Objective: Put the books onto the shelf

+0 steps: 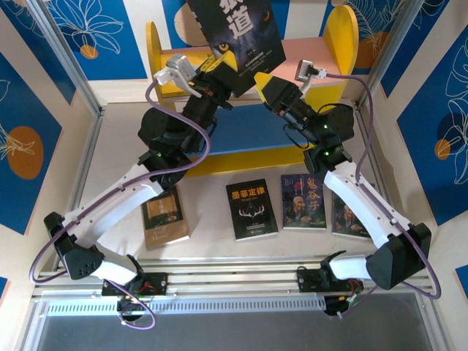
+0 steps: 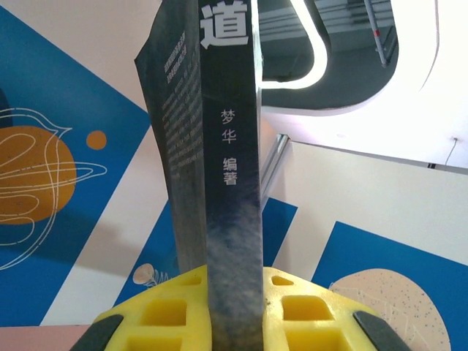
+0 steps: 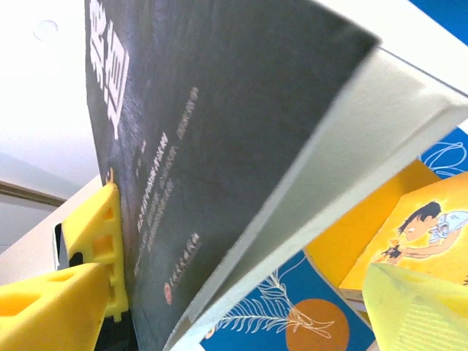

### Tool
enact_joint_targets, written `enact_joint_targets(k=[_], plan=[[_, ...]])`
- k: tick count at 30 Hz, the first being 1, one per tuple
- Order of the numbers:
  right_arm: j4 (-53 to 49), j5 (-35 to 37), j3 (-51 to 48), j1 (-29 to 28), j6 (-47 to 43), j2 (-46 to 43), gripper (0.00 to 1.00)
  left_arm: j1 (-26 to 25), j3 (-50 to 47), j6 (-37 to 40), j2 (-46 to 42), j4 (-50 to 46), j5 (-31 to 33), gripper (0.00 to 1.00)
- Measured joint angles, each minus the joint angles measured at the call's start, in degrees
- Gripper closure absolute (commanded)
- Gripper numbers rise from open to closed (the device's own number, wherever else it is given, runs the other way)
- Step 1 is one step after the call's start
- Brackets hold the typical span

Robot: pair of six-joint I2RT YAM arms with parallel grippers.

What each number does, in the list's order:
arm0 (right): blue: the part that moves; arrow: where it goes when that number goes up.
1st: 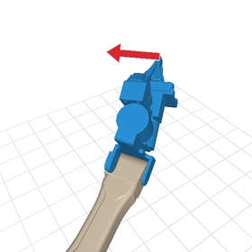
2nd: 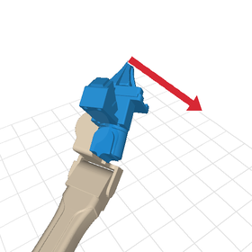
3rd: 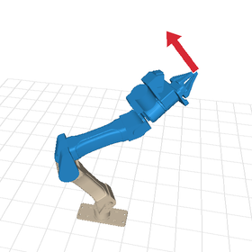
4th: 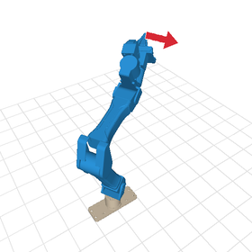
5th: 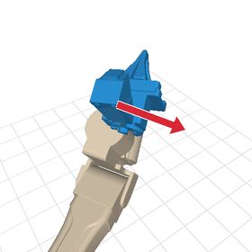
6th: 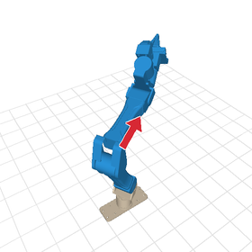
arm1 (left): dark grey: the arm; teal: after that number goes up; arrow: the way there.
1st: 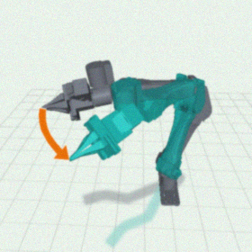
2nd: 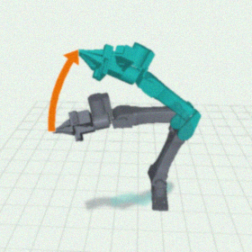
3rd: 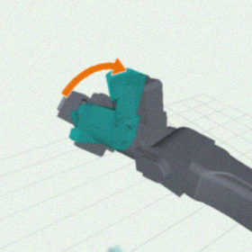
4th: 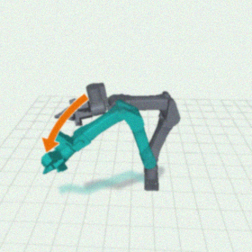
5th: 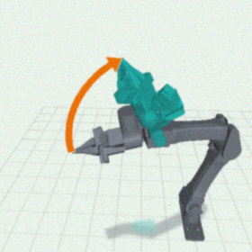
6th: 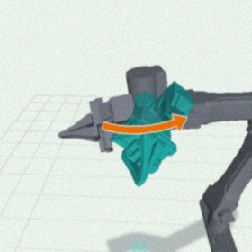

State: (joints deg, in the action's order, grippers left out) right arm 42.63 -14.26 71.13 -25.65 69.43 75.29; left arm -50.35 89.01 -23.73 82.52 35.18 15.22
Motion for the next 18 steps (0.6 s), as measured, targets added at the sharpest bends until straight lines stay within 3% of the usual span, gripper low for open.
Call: enact_joint_targets(k=[4,9,18], plan=[[1.60,0.37,0.57,-0.68,0.81,1.79,0.22,-0.20,-2.29,-0.37,-0.50,1.68,0.85,1.00],[2.93,0.70,1.20,-1.18,0.98,2.73,0.47,-0.28,-3.80,-1.05,-0.70,2.38,1.68,1.00],[4.07,0.96,1.42,-1.57,2.62,2.99,0.77,-0.42,-6.47,-1.46,-1.49,6.25,4.17,1.00]])
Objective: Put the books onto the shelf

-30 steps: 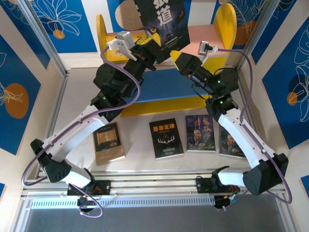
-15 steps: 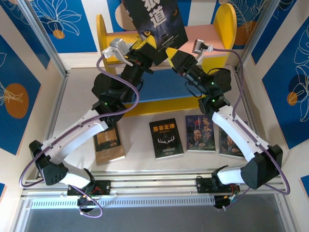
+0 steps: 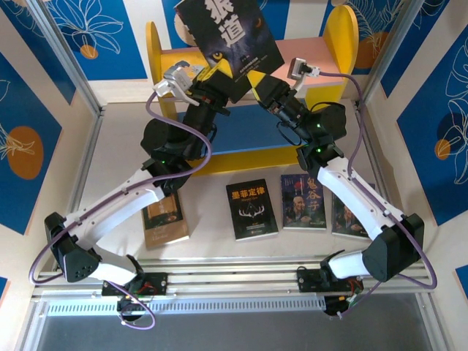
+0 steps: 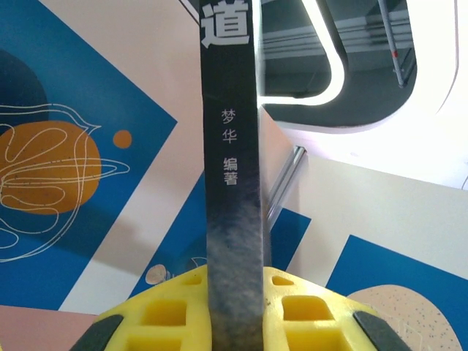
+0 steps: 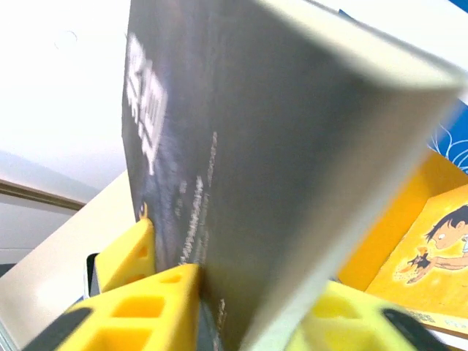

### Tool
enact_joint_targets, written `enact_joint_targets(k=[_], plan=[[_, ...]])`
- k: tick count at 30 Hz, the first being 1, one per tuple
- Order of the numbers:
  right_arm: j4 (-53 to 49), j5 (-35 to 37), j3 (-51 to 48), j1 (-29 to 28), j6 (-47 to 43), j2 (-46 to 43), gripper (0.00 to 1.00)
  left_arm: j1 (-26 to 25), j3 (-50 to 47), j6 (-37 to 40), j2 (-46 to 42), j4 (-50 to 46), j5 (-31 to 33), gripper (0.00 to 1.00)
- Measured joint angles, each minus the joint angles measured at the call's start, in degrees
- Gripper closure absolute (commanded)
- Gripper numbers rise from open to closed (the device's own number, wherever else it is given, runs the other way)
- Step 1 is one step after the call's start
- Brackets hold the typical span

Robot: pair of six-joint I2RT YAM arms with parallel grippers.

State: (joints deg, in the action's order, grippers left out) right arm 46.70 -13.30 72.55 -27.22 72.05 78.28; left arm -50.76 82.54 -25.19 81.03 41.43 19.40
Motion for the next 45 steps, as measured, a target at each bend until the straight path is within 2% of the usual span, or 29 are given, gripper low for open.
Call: enact_joint_targets(k=[8,12,15,18,21,26,30,34,40,45], plan=[[0.59,-0.09,0.22,0.00,0.55,0.28,0.95,0.00,-0.52,0.04,0.00,0.59,1.40,1.00],[0.42,-0.31,0.26,0.00,0.48,0.39,0.97,0.00,-0.52,0.24,-0.24,-0.24,1.73,0.80],[0.17,-0.50,0.48,0.00,0.00,0.37,0.99,0.00,-0.87,0.68,-1.36,-1.62,1.75,0.61],[-0.52,-1.03,0.68,0.31,-0.59,0.37,1.00,-0.15,-2.86,1.25,-3.96,-3.54,1.81,0.53],[-1.84,-1.70,0.81,1.20,-1.01,0.37,1.00,-0.15,-5.53,1.22,-7.30,-6.43,2.14,0.50],[-4.20,-2.86,0.96,3.58,-1.46,0.37,1.00,-0.26,-8.33,0.83,-13.64,-15.72,3.41,0.42],[-6.80,-5.03,0.96,5.84,-2.67,-0.17,1.00,-0.31,-9.33,0.70,-18.60,-26.14,3.69,0.38],[-11.02,-6.93,0.96,7.63,-4.96,-2.29,1.00,-0.28,-9.40,0.55,-22.14,-37.62,3.41,0.29],[-17.68,-10.73,3.52,9.22,-9.57,-4.72,1.00,-0.26,-9.29,0.31,-26.12,-54.88,-0.37,0.29],[-23.39,-14.84,6.14,9.90,-13.97,-4.87,1.00,-0.09,-4.26,3.28,-26.51,-69.51,-4.33,0.19]])
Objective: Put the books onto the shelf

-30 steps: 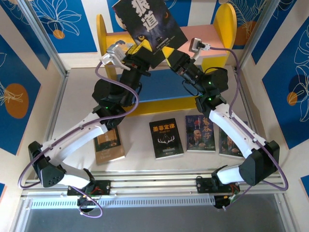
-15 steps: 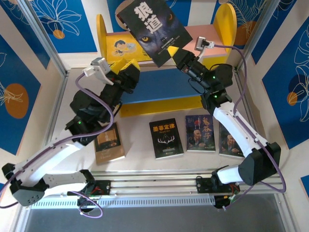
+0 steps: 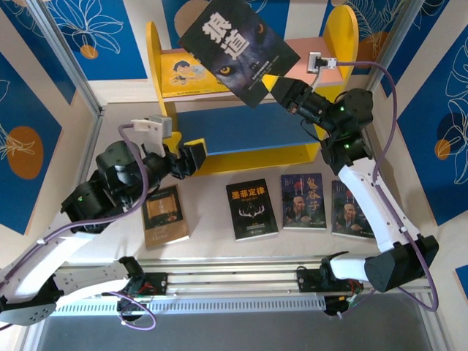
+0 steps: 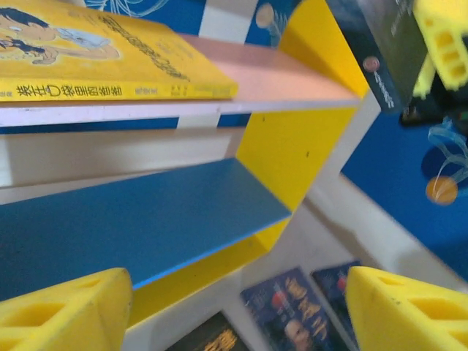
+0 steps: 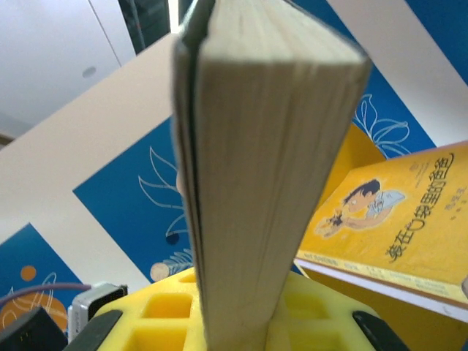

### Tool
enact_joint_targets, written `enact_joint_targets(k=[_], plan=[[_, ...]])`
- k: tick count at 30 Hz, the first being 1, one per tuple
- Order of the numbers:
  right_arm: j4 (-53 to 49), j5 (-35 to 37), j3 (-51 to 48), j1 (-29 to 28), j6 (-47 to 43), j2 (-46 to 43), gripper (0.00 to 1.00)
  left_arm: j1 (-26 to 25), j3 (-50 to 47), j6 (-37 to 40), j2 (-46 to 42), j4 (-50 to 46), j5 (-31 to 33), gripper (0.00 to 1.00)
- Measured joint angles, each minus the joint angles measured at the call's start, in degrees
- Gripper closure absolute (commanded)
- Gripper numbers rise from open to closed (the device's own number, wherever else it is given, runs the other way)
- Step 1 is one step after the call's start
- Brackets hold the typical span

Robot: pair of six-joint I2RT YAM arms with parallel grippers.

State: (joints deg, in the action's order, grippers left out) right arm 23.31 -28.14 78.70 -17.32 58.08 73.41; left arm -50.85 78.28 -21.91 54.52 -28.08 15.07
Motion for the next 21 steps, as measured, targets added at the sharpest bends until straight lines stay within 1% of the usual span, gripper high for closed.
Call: enact_joint_targets(k=[3,7,9,16,19,21], plan=[[-4.13,-2.67,0.92,0.52,-2.84,-0.07,1.00,0.50,2.73,2.38,-0.87,-6.23,-2.21,0.16],[-10.88,-6.32,2.84,1.03,-7.78,-0.09,1.00,1.97,8.63,5.75,-0.57,-13.57,-6.80,0.15],[-14.23,-7.98,3.45,1.29,-10.49,-0.31,1.00,3.10,12.50,6.93,1.01,-16.92,-9.33,0.16],[-24.26,-11.80,3.50,2.56,-17.64,-2.86,1.00,6.10,25.22,9.49,8.90,-25.94,-13.86,0.15],[-27.04,-13.40,3.50,3.10,-19.91,-4.02,1.00,8.79,28.87,10.36,12.72,-28.41,-16.72,0.14],[-28.48,-14.19,3.50,3.34,-21.24,-4.55,1.00,11.89,30.67,10.51,14.71,-30.51,-19.39,0.15]])
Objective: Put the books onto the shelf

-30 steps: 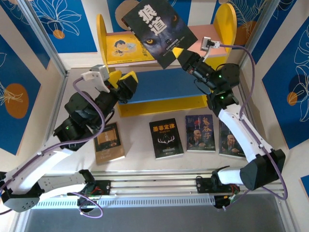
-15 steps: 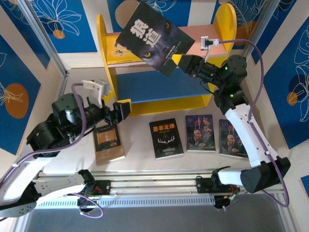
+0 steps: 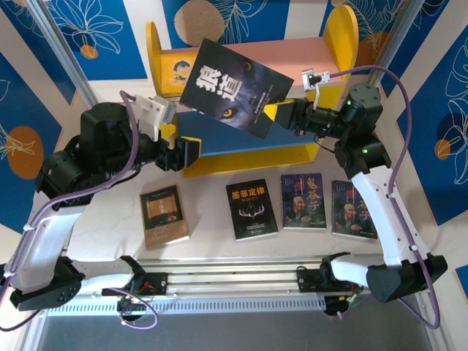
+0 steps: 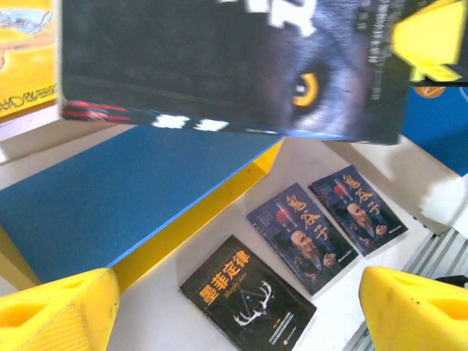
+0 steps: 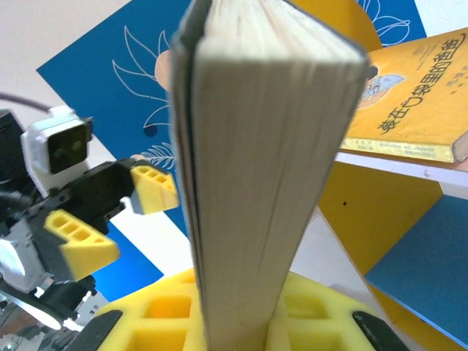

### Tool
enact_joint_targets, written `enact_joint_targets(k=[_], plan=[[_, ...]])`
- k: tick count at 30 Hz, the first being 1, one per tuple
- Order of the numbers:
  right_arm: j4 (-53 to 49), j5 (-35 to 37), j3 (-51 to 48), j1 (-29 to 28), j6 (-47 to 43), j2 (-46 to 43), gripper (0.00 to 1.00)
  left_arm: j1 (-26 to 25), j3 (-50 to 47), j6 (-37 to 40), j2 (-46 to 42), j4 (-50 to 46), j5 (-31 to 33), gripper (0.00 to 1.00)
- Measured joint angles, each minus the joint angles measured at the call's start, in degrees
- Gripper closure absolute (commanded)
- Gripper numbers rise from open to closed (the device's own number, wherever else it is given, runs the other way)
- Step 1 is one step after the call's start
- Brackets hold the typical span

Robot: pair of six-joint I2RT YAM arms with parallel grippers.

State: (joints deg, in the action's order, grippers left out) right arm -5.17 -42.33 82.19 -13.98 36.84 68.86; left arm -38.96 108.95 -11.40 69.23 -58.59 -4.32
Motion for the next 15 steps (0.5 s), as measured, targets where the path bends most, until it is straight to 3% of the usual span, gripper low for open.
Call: enact_joint_targets(k=[6,10,15], plan=[[-3.45,-2.40,-0.02,0.76,-3.13,-0.50,1.00,13.25,2.56,-0.50,3.08,-2.03,-13.09,0.14],[-4.76,-3.61,-0.02,1.11,-4.52,-0.50,1.00,16.94,2.27,-1.79,4.44,-0.85,-24.26,0.14],[-5.18,-5.57,-0.04,1.38,-5.64,-0.44,1.00,19.12,1.05,-3.54,5.60,1.33,-33.90,0.14]])
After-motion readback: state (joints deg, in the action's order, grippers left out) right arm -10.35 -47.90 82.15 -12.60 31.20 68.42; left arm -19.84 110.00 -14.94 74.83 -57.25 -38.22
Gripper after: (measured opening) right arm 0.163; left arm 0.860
